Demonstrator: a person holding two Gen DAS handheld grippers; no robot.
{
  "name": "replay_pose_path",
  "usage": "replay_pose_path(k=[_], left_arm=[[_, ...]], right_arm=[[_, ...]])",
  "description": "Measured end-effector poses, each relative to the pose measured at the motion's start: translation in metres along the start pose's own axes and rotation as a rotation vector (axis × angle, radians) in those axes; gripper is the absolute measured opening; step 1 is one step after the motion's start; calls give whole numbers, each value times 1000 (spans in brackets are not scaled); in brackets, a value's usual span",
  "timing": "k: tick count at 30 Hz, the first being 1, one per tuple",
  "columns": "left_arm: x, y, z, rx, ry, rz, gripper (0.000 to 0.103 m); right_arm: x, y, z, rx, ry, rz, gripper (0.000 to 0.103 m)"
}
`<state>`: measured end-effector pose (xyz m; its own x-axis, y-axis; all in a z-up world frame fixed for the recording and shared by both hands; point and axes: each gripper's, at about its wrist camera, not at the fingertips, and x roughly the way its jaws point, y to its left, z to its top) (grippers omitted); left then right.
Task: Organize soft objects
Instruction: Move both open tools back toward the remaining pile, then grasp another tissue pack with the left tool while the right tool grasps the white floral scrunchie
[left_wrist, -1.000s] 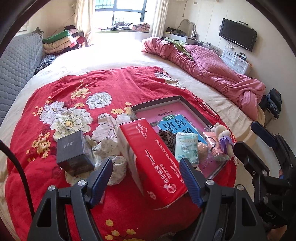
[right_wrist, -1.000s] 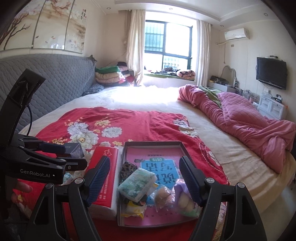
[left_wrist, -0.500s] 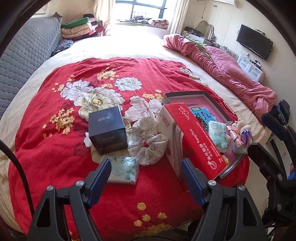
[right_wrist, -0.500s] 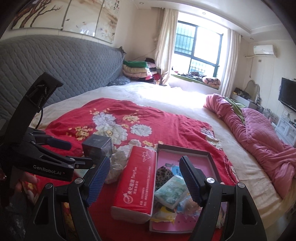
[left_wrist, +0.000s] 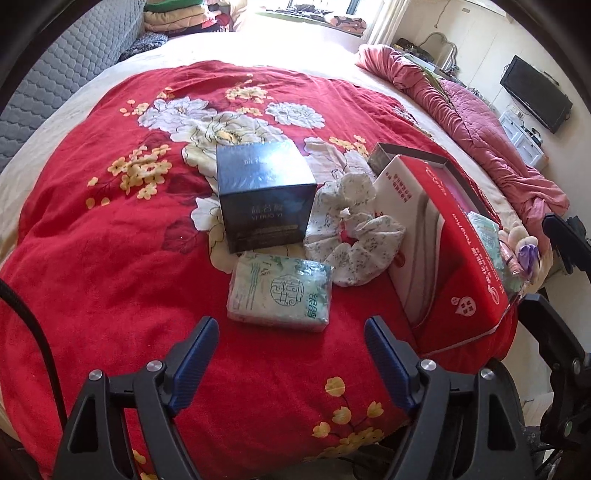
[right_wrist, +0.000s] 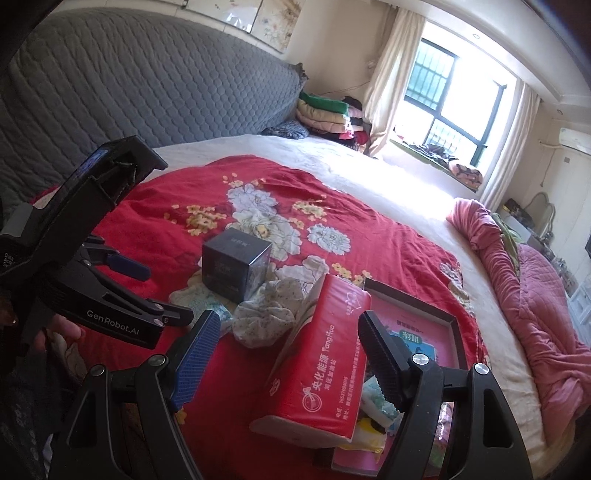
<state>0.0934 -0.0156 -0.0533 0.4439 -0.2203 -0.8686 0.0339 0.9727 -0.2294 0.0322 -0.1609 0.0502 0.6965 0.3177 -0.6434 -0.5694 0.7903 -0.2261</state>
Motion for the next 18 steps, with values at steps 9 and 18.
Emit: replay_pose_path(k=[9,18], left_arm=[[43,0,9,2,69,24,81],[68,2,18,30,85,52,81]], right_arm=[[28,-1,2,-65,55,31,78],[73,15,11,-270,147,101,78]])
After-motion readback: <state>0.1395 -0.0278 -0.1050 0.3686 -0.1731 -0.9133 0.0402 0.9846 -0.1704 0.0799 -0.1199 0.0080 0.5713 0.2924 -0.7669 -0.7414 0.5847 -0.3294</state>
